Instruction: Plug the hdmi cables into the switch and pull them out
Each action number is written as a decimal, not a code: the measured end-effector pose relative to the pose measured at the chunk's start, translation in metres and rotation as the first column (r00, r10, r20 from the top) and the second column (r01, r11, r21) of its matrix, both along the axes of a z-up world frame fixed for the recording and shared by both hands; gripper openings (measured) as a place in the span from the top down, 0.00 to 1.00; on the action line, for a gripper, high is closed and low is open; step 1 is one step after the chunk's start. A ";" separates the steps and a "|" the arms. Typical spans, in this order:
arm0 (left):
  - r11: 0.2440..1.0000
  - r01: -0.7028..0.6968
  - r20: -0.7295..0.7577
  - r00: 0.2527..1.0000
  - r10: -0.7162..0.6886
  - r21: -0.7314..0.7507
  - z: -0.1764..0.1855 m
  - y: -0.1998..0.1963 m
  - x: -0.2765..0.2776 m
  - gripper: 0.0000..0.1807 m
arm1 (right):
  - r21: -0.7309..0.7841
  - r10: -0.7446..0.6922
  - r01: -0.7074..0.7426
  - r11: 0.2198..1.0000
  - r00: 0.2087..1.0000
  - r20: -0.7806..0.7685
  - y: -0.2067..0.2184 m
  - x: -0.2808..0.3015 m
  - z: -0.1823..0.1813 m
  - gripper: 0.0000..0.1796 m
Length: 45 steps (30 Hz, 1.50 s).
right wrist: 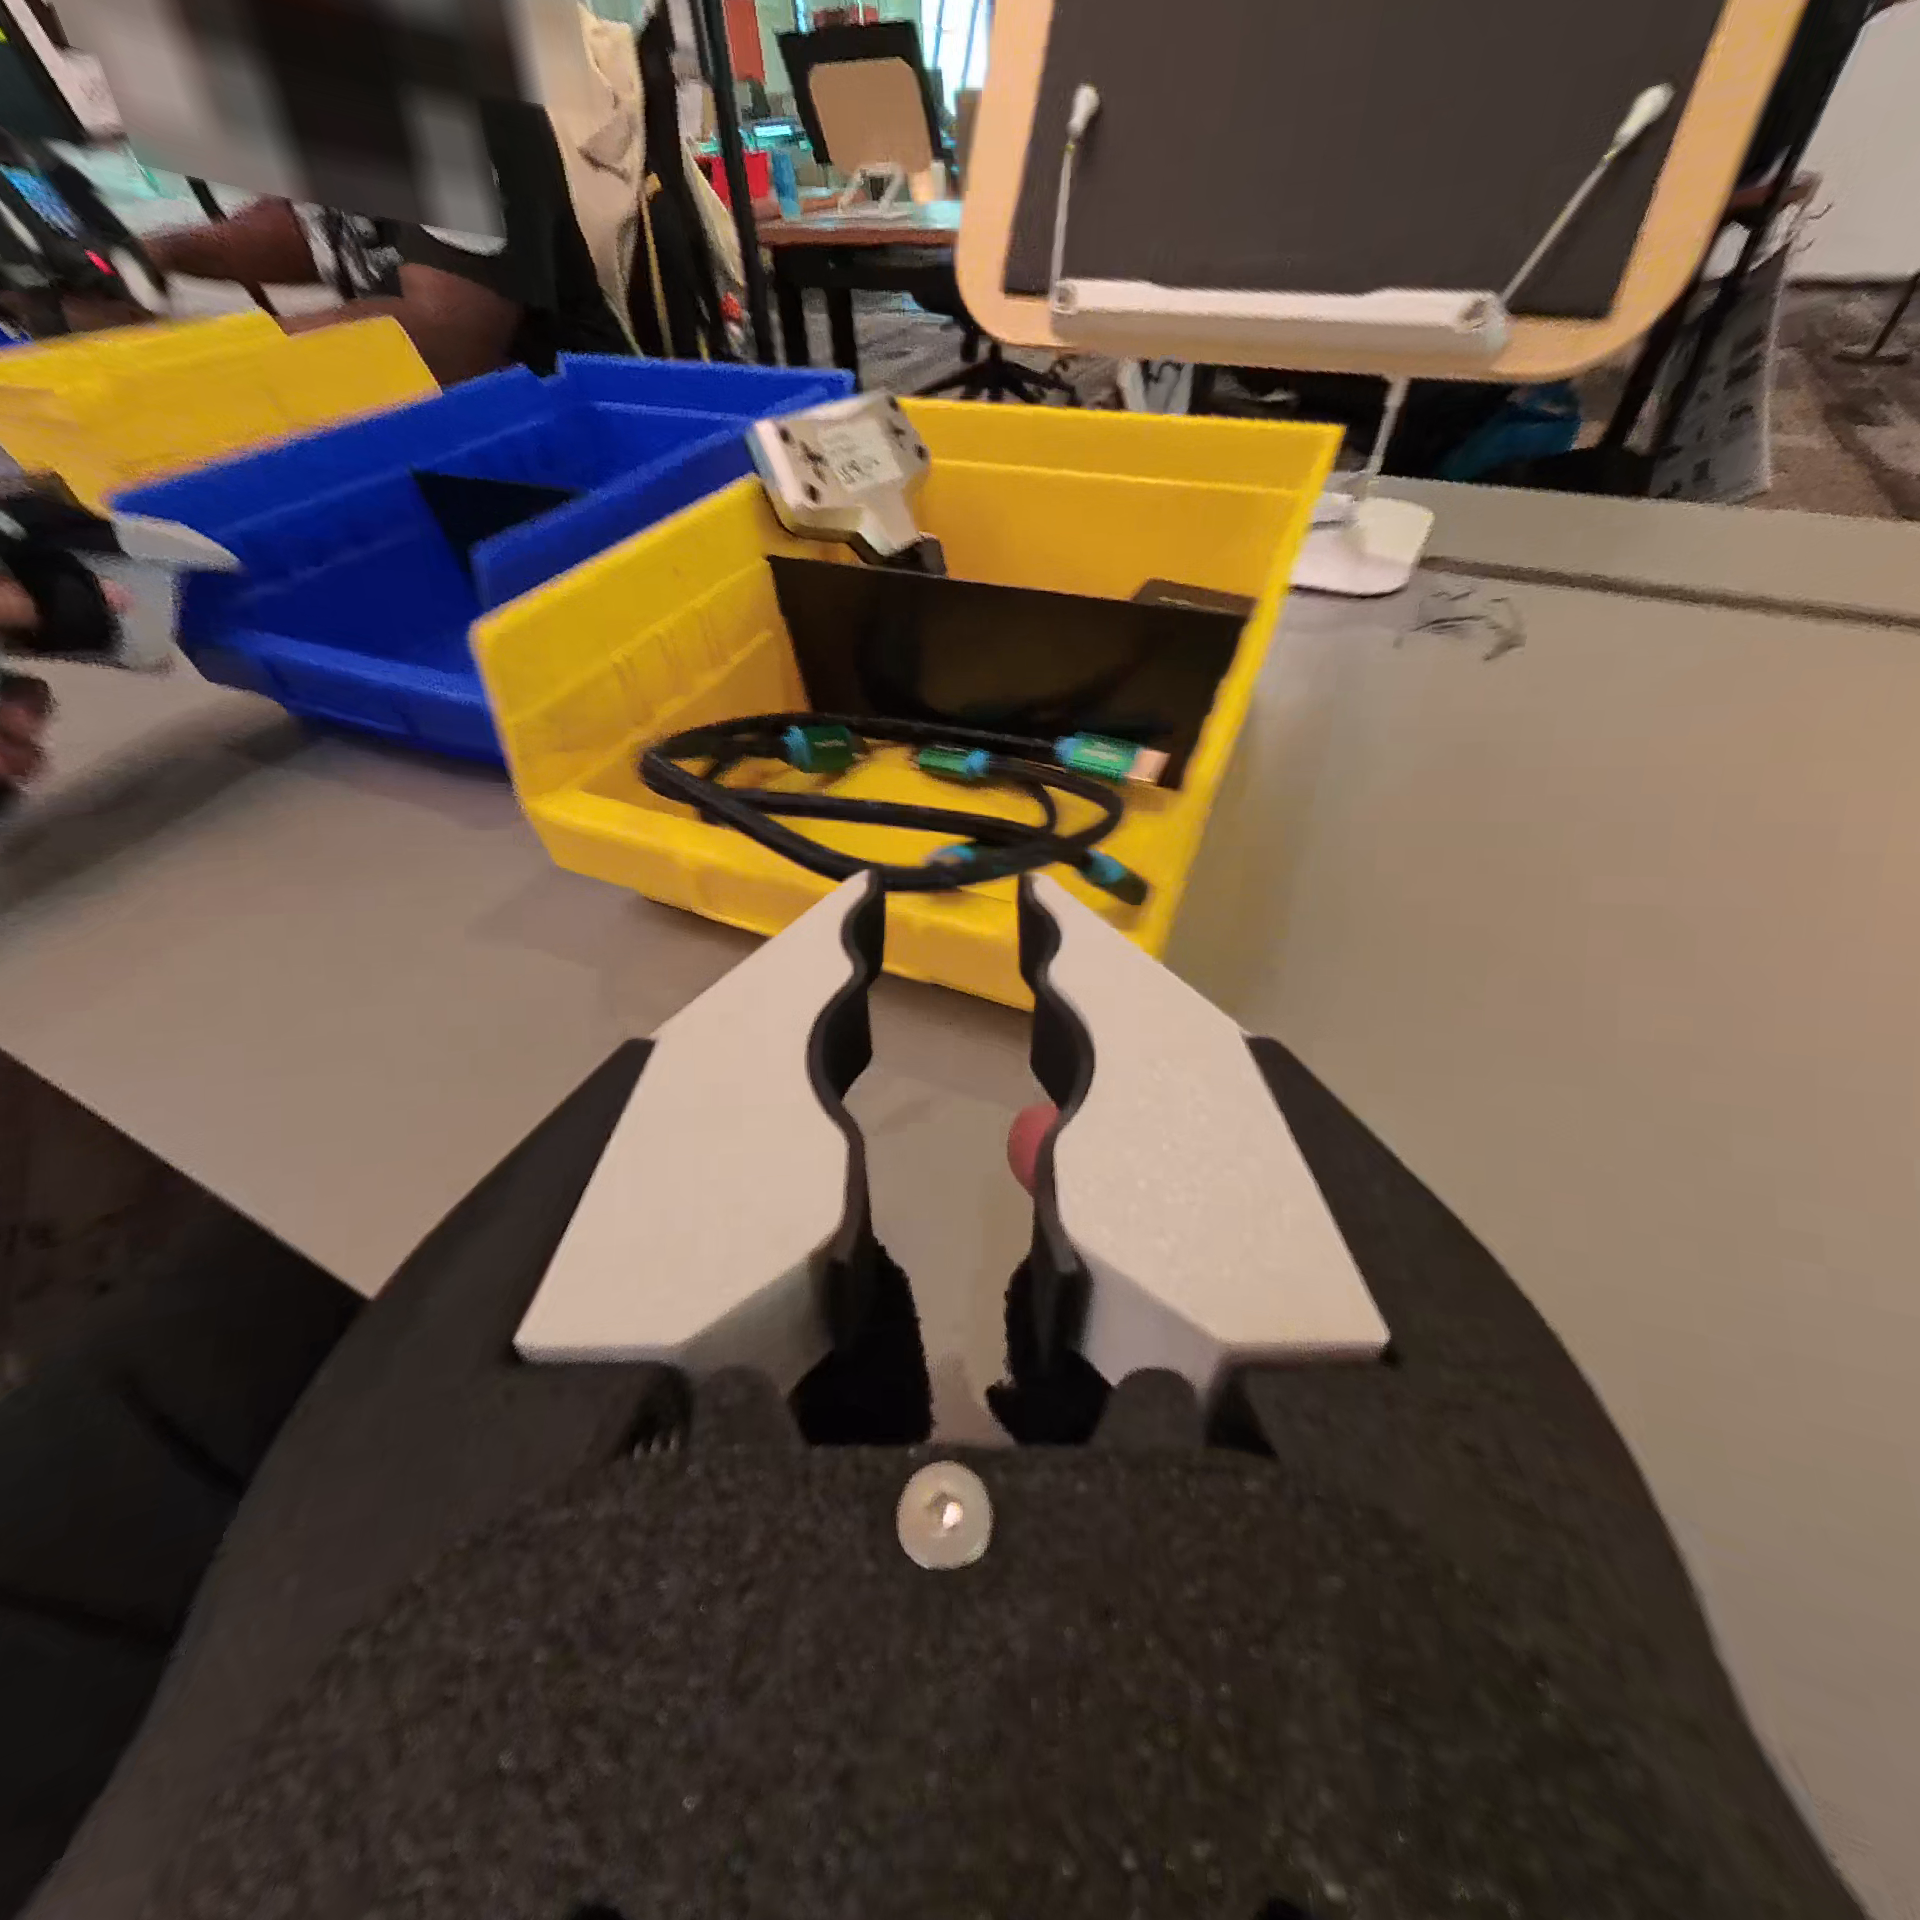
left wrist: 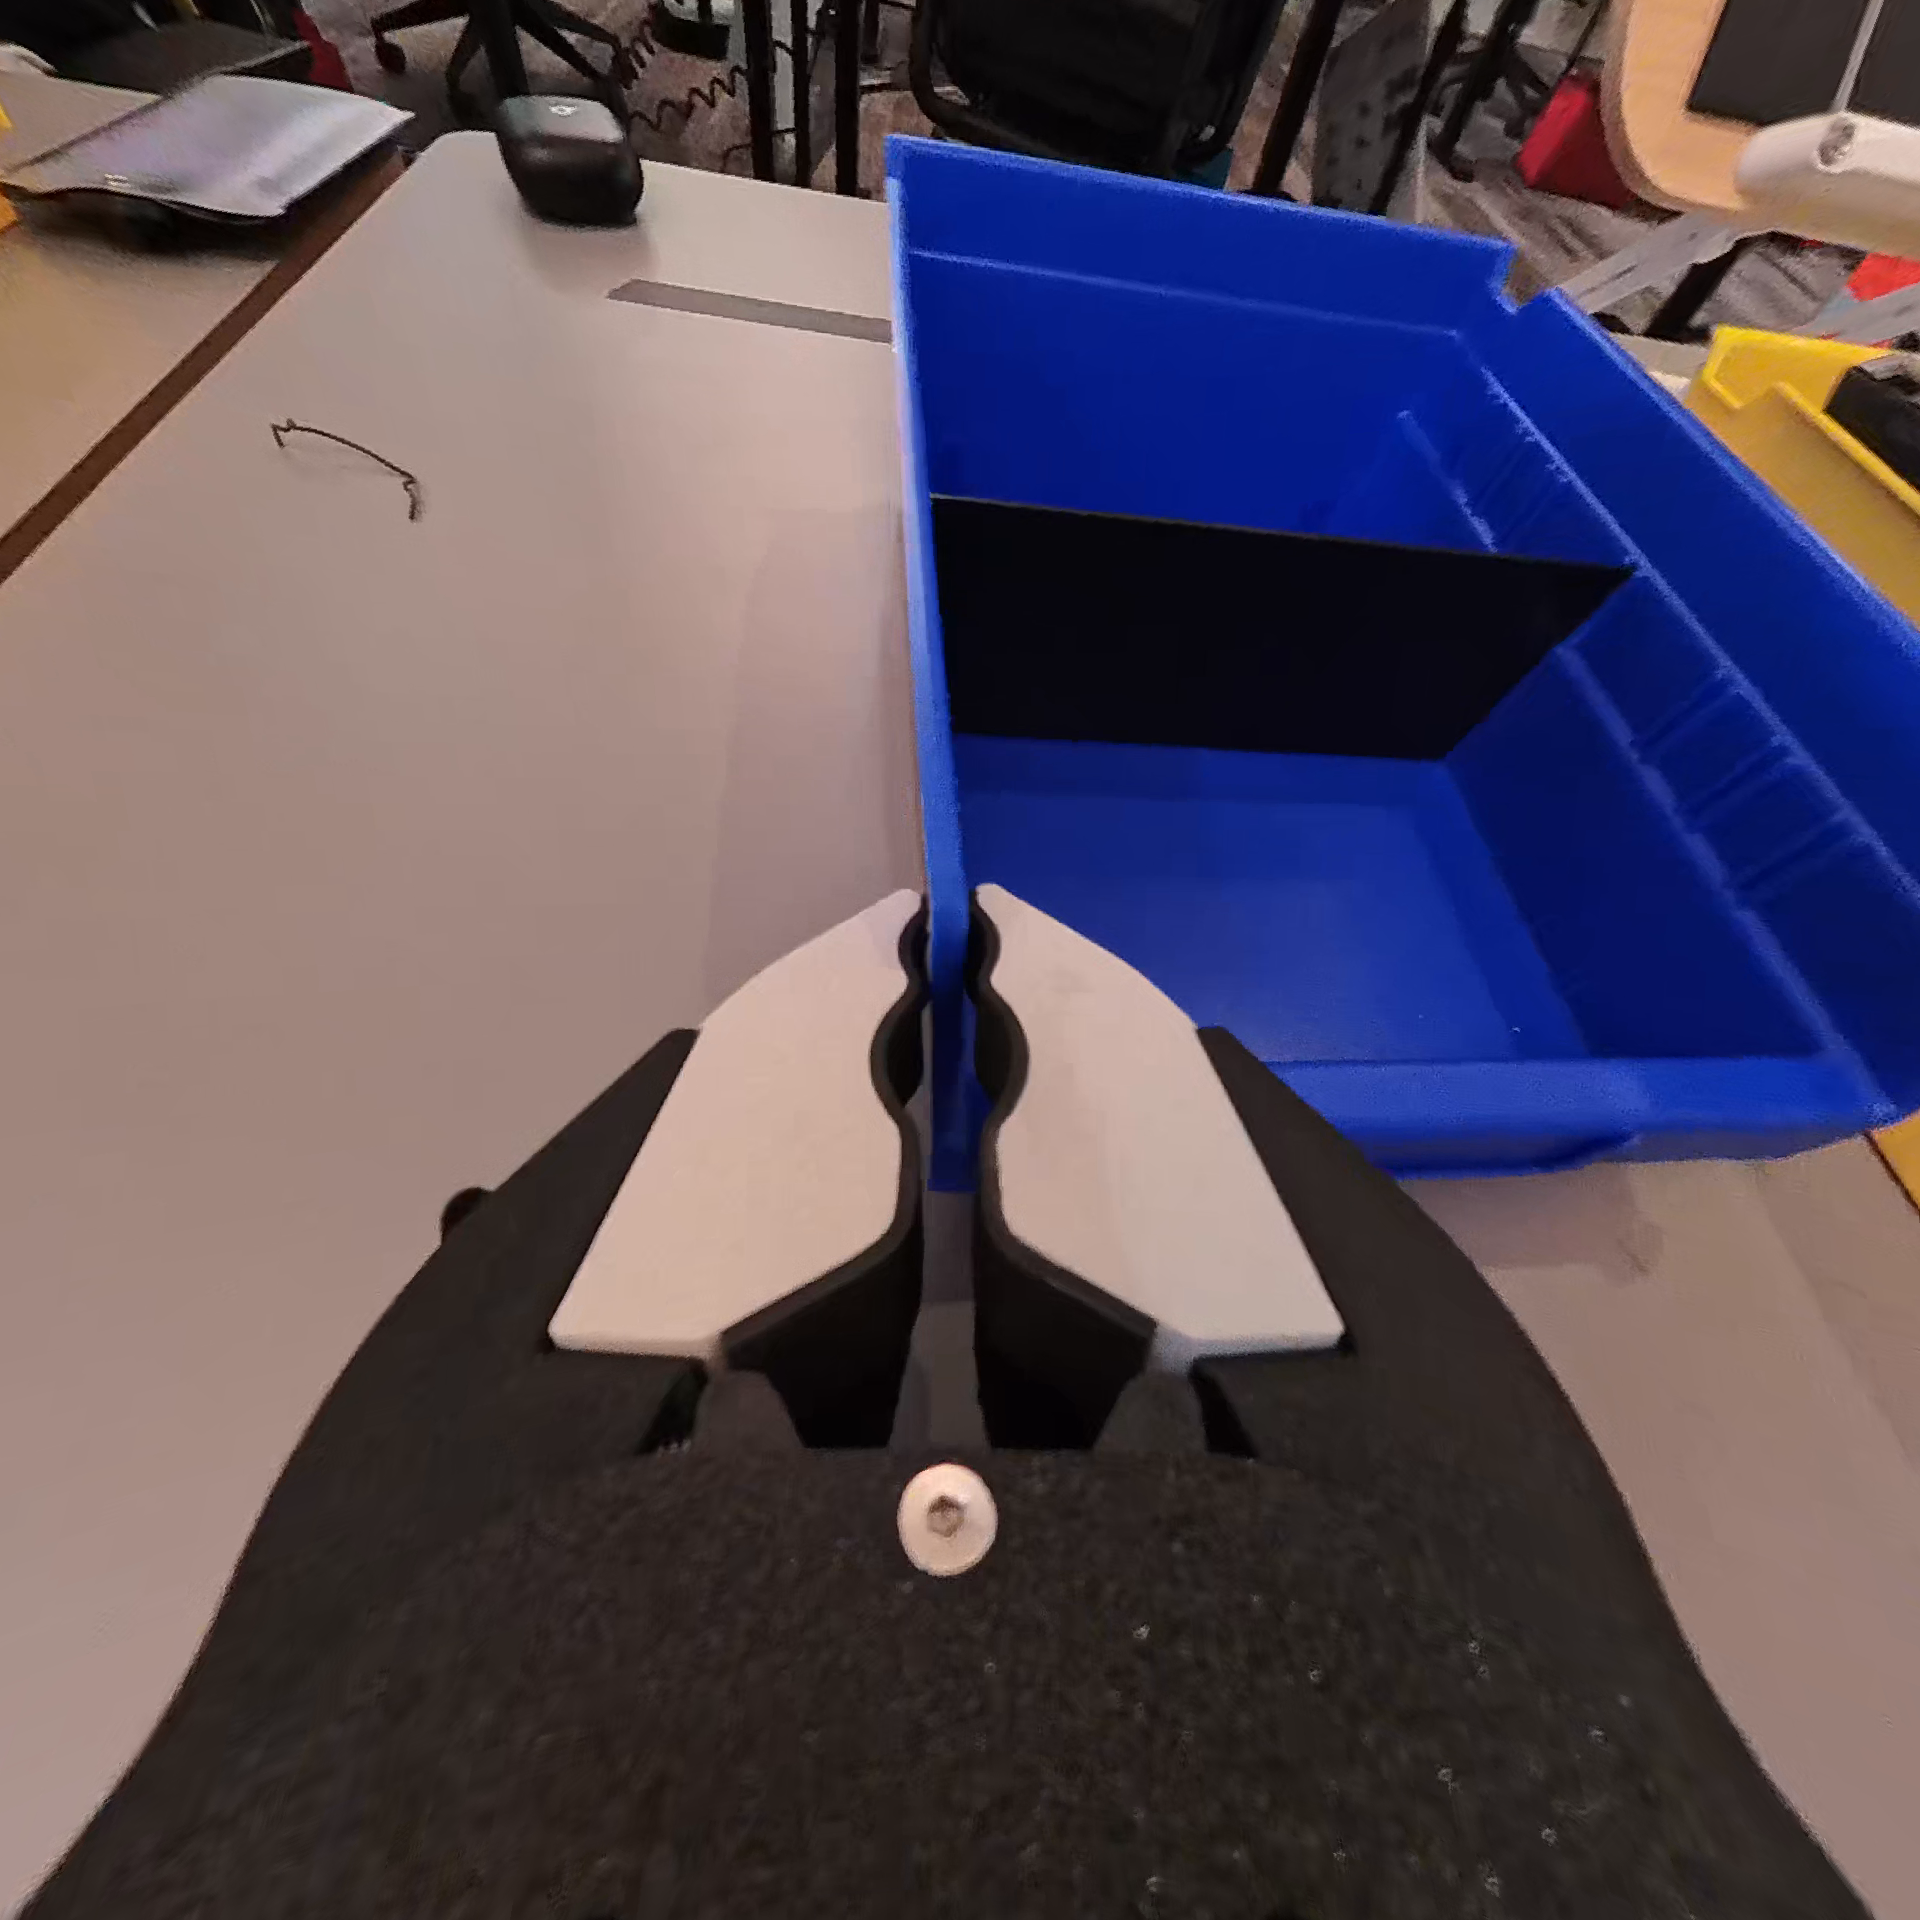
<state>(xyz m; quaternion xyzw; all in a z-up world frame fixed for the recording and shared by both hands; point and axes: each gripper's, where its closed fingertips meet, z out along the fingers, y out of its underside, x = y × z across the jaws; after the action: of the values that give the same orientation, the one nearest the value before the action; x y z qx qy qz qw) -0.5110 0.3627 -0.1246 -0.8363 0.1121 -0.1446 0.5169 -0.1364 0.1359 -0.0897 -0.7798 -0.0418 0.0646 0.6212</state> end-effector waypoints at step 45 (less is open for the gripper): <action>0.773 0.142 -0.284 0.957 0.051 0.618 0.262 -0.163 0.300 0.96 | 0.296 -0.288 0.265 0.918 0.957 0.038 0.045 0.110 0.214 0.99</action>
<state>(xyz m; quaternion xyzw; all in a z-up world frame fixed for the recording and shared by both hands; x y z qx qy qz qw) -0.2107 0.1995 0.1371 -0.6226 0.2476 0.0108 0.7423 -0.0268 0.1810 0.1238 -0.6810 0.0348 -0.0621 0.7289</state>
